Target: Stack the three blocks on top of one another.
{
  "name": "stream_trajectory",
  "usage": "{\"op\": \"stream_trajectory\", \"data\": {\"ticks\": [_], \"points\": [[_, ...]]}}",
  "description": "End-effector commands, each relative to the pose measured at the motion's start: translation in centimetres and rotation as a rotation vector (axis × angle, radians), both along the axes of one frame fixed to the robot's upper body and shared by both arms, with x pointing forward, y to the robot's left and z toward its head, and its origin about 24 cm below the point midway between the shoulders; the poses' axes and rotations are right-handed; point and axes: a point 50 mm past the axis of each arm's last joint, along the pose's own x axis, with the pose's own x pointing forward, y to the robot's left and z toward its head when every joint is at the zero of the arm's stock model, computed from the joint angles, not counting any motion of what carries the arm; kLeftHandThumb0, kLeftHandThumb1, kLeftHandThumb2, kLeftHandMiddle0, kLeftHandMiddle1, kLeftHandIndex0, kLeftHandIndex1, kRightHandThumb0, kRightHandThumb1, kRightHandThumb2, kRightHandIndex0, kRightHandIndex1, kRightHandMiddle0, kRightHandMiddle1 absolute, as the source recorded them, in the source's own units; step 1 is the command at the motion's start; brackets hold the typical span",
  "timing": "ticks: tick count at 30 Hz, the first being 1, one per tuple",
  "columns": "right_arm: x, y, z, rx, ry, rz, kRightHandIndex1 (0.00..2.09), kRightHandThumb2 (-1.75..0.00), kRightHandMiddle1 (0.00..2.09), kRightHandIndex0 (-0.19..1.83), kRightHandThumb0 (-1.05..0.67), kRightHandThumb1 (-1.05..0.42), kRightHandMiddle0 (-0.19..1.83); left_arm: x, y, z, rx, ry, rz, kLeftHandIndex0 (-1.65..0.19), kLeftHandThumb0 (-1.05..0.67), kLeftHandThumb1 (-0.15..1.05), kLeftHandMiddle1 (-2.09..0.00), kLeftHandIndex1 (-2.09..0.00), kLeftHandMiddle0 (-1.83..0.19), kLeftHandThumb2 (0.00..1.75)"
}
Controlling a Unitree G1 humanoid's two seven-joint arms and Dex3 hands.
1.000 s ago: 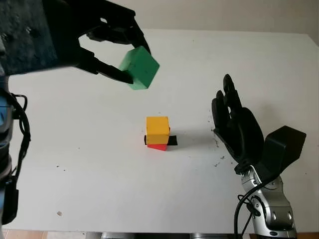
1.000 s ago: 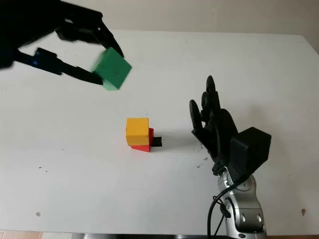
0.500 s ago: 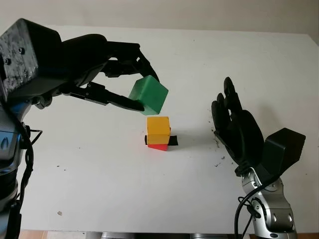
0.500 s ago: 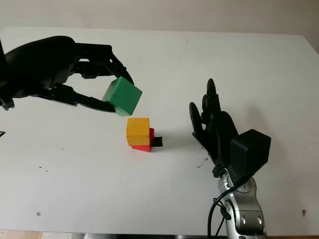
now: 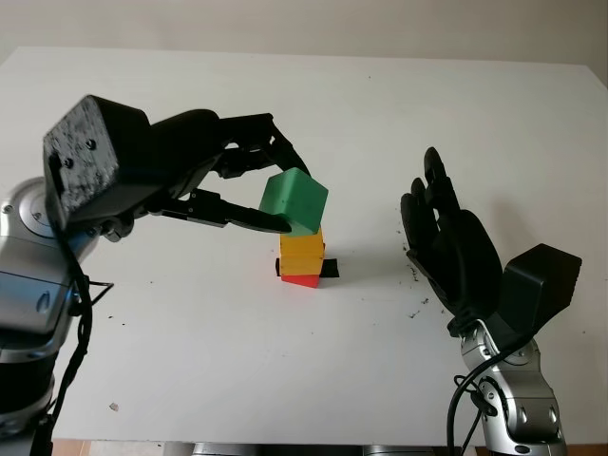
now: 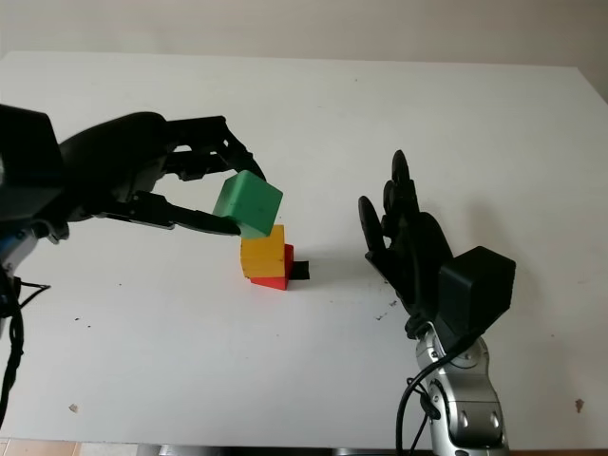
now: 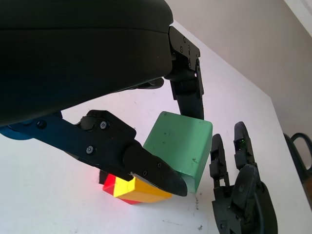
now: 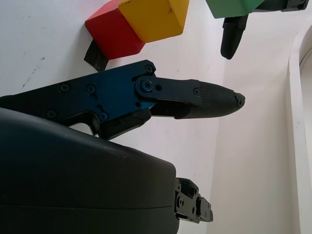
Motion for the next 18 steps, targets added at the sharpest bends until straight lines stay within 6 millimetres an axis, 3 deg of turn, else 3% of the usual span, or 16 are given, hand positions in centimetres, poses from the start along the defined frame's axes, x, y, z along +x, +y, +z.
{"op": "stream_trajectory", "data": {"ticks": [1,18], "points": [[-0.2,-0.2,0.5,-0.012,-0.019,-0.006,0.0,-0.48,0.0,-0.19,-0.7,-1.05,-0.19,-0.2,-0.5,-0.2,-0.001,-0.021,-0.018,-0.26,-0.42,1.05,-0.04,-1.52,-0.22,0.12],[-0.2,-0.3,0.5,-0.01,-0.015,-0.006,0.0,-0.48,0.0,-0.19,-0.69,-1.05,-0.19,-0.3,-1.0,-1.6,-0.109,0.03,0.035,-0.2,-0.44,1.05,-0.05,-1.65,-0.23,0.17]]}}
